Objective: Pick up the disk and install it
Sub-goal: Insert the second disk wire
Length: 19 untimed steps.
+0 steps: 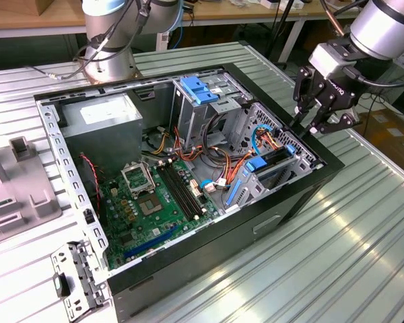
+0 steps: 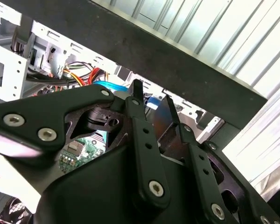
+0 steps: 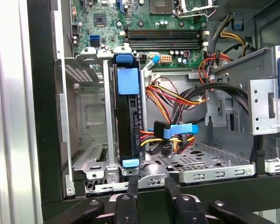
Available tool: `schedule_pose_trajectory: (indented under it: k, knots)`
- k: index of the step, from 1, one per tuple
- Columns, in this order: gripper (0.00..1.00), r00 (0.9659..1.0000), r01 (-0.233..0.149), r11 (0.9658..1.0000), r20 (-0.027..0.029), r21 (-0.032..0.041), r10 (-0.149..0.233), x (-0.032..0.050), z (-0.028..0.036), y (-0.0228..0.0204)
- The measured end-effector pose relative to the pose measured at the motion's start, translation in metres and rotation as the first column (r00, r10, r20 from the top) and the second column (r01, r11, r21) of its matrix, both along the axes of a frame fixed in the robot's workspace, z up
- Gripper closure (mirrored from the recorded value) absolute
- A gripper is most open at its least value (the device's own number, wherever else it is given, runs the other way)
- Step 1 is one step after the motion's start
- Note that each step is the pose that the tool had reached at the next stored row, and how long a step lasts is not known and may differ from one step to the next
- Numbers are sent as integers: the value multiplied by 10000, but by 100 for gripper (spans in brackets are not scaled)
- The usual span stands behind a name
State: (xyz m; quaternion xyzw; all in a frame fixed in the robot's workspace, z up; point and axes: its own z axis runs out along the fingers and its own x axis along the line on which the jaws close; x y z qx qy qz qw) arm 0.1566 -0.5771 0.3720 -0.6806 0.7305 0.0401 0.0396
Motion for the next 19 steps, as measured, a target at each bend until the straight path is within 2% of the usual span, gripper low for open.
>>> schedule_pose_trajectory:
  k: [2,5,12,15,19]
  knots:
    - [64,10000,0,10000,2,12,0,-15,52,0]
    - [64,10000,-1,10000,8,31,1,-60,75,1]
    - [64,10000,1,10000,14,74,-1,-310,70,4]
    - [64,10000,0,10000,14,77,0,-410,60,41]
    - [64,10000,-1,10000,14,76,1,-459,33,70]
